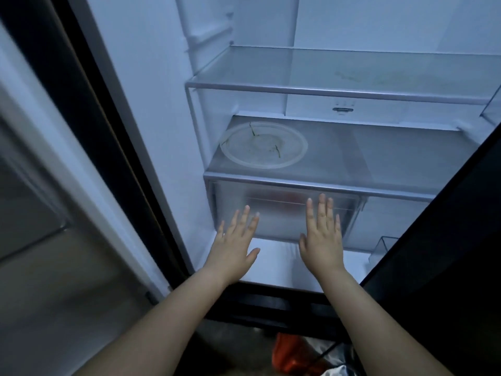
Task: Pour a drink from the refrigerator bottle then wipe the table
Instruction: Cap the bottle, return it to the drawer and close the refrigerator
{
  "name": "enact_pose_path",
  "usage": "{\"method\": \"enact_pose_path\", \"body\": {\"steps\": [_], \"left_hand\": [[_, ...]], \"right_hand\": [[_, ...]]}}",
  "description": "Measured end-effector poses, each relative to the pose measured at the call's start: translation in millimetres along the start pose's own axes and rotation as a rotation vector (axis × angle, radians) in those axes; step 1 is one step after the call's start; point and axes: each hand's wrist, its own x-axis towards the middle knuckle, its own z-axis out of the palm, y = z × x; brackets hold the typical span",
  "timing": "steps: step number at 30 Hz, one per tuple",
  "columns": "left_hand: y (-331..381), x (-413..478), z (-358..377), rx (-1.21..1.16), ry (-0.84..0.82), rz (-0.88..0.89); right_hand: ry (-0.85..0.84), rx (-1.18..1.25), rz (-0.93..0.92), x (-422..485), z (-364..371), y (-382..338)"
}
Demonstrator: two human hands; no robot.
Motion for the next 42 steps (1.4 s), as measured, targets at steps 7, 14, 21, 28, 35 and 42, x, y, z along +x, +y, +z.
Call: {"method": "enact_pose_path", "body": {"steps": [7,14,21,28,35,42], "left_hand": [[-3,-107,-28,0.008,0.043,0.081],[-40,-253,-31,-0.022,0.088,-0.115],[-66,-396,-24,-0.067,0.150,-0.457],[-73,-461,-15,-0.062,0.183,-0.523],[-47,-474,-18,-0.009,0.138,-0.488],[19,-478,-13,-0.049,0.104,-0.460]], "right_hand": [[-0.191,0.208,-0.119,-67,-26,-58],[-0.176,0.410,-0.418,-165,-41,-146],[-0.208,0.362,-0.721,-269,-48,-237],[-0.319,0.185,-0.793,-319,-25,-279],[-0.339,0.143,-0.755,-325,-36,-265],[-0.287,0.161,-0.794,-325,-43,-209]]}}
